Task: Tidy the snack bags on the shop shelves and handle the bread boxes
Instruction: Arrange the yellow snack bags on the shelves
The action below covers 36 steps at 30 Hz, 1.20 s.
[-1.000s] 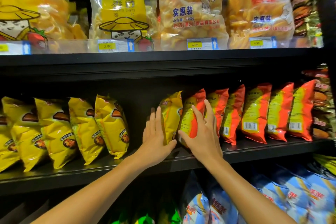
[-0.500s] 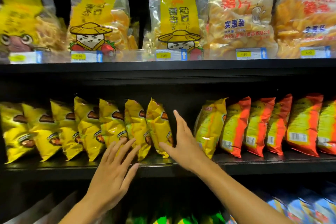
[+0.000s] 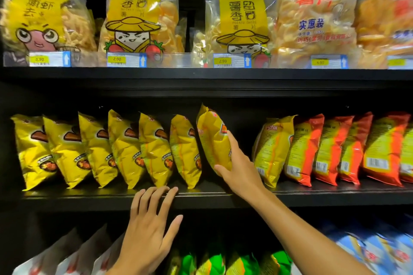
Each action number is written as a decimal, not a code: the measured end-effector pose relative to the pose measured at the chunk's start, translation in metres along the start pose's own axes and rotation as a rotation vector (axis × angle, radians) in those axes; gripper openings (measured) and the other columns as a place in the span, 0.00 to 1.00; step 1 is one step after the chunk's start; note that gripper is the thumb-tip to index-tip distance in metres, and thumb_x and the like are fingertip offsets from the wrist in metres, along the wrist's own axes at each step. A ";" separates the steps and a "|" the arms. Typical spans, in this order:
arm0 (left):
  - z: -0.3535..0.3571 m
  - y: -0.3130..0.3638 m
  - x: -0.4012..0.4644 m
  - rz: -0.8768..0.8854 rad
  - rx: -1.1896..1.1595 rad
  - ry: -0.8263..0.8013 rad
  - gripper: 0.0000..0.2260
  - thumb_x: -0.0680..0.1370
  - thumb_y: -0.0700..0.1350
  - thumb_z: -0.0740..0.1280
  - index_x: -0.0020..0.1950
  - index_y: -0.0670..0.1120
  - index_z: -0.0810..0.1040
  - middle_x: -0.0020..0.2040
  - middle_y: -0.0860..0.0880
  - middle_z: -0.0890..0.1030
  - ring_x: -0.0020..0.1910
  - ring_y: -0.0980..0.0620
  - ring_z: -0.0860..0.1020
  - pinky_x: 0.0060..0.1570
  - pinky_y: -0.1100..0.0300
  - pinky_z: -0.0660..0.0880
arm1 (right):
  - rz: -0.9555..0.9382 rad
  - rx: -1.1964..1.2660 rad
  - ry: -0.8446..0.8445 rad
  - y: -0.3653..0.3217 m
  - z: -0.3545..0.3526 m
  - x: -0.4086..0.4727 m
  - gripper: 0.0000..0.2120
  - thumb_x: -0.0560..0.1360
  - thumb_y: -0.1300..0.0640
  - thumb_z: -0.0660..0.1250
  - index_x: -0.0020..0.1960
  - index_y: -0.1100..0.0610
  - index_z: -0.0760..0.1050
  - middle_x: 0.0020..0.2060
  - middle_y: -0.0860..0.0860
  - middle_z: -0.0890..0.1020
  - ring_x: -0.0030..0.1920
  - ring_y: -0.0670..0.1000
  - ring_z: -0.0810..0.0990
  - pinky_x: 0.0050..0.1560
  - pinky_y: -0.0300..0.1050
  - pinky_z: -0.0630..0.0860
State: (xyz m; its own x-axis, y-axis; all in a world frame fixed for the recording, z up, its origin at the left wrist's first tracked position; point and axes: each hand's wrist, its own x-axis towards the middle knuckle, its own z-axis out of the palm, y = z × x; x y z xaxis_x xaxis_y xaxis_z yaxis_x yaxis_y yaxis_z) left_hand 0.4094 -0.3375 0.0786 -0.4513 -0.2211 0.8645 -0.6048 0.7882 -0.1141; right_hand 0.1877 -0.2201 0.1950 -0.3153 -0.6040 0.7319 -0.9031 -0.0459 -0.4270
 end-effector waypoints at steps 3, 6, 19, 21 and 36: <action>-0.006 0.002 0.000 -0.014 -0.044 -0.018 0.28 0.84 0.63 0.47 0.75 0.48 0.71 0.68 0.49 0.74 0.69 0.43 0.71 0.75 0.47 0.56 | -0.073 0.069 0.075 -0.008 -0.028 -0.024 0.49 0.80 0.54 0.72 0.81 0.33 0.38 0.78 0.41 0.66 0.74 0.47 0.71 0.69 0.51 0.76; -0.023 0.018 0.000 -0.056 -0.185 -0.033 0.28 0.84 0.64 0.49 0.76 0.49 0.70 0.72 0.49 0.70 0.72 0.43 0.68 0.75 0.49 0.56 | -0.141 0.090 0.138 -0.022 -0.057 -0.060 0.47 0.79 0.57 0.73 0.81 0.32 0.43 0.76 0.37 0.65 0.73 0.40 0.69 0.68 0.42 0.75; -0.089 0.202 -0.040 -0.374 -1.388 -0.047 0.37 0.73 0.68 0.72 0.78 0.61 0.63 0.75 0.58 0.73 0.75 0.56 0.70 0.72 0.51 0.66 | -0.290 0.078 0.176 -0.005 -0.074 -0.219 0.40 0.72 0.47 0.69 0.82 0.47 0.59 0.80 0.39 0.62 0.82 0.45 0.56 0.78 0.43 0.60; -0.089 0.216 -0.055 -0.453 -1.345 -0.048 0.26 0.76 0.60 0.73 0.72 0.57 0.73 0.65 0.55 0.81 0.69 0.58 0.76 0.67 0.60 0.72 | -0.286 0.119 0.078 0.007 -0.072 -0.242 0.39 0.75 0.47 0.69 0.82 0.51 0.60 0.81 0.43 0.61 0.83 0.48 0.53 0.79 0.49 0.60; -0.112 0.225 -0.176 -0.926 -1.262 -0.162 0.30 0.75 0.58 0.73 0.73 0.49 0.72 0.64 0.52 0.84 0.64 0.51 0.81 0.62 0.58 0.78 | 0.033 0.636 -0.080 0.029 -0.061 -0.354 0.32 0.81 0.53 0.70 0.80 0.41 0.61 0.77 0.42 0.68 0.79 0.45 0.64 0.78 0.46 0.64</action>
State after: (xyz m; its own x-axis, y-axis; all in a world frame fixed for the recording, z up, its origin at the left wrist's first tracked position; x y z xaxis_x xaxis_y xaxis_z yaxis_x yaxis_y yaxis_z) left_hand 0.4259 -0.0569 -0.0447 -0.3619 -0.8715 0.3309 0.1786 0.2836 0.9422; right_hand 0.2555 0.0409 -0.0446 -0.2949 -0.6693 0.6819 -0.5359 -0.4750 -0.6980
